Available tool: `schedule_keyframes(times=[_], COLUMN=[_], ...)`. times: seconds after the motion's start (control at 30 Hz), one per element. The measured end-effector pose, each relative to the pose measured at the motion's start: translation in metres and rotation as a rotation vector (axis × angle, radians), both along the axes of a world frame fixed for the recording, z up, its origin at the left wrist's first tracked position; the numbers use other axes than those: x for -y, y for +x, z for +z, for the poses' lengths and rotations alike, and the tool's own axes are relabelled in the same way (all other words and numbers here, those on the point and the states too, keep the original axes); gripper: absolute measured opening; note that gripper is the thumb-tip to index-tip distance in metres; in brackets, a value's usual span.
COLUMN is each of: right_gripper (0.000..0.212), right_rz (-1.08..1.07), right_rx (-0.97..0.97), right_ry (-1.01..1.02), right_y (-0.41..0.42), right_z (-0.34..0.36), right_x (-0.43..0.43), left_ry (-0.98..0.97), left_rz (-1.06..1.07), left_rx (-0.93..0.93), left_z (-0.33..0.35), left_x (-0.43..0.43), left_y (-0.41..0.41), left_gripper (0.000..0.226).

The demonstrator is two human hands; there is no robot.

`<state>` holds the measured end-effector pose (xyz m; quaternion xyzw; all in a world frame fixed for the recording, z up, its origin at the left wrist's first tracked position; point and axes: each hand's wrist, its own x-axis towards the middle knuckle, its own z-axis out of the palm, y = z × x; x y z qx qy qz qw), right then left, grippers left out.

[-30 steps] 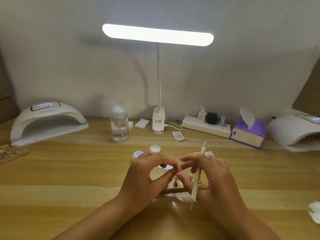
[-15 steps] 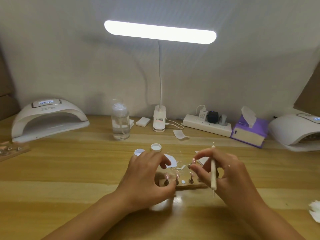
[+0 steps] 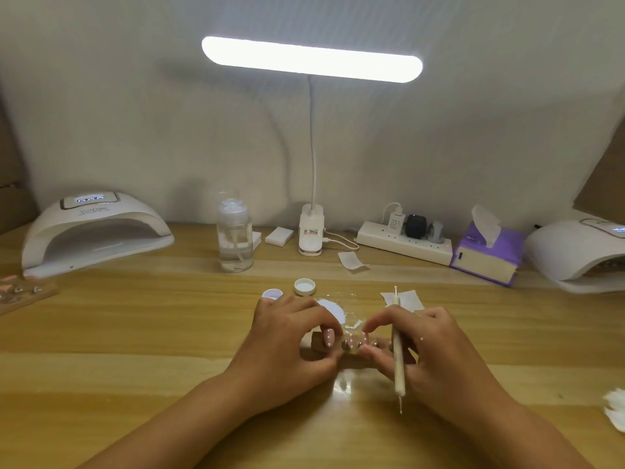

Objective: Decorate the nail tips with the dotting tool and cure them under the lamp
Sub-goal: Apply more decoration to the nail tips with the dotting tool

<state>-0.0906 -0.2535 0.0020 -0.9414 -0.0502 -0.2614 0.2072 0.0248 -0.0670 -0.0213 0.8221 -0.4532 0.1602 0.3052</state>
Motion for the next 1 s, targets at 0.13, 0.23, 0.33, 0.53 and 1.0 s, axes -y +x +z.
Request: schedule_keyframes(times=[0.13,0.23,0.33,0.53,1.0], right_gripper=[0.022,0.025,0.024,0.029,0.032], right_rz=[-0.017,-0.026,-0.026,-0.029,-0.074], right_rx=[0.029,0.037,0.05,0.064,0.105], right_ry=[-0.059,-0.079,-0.109,-0.187,-0.25], right_y=[0.0,0.001,0.0,0.0,-0.002], right_z=[-0.001,-0.002,-0.001,0.003,0.007], right_x=[-0.001,0.0,0.0,-0.001,0.004], left_ry=[-0.005,-0.014,-0.027,-0.046,-0.014], left_rz=[-0.001,0.0,0.003,0.027,0.093], left_rx=[-0.01,-0.021,-0.018,-0.018,-0.024], left_z=[0.002,0.001,0.001,-0.001,0.004], left_x=[-0.001,-0.001,-0.001,-0.001,-0.002], left_y=[0.001,0.001,0.002,0.004,0.001], left_gripper=[0.018,0.019,0.021,0.024,0.015])
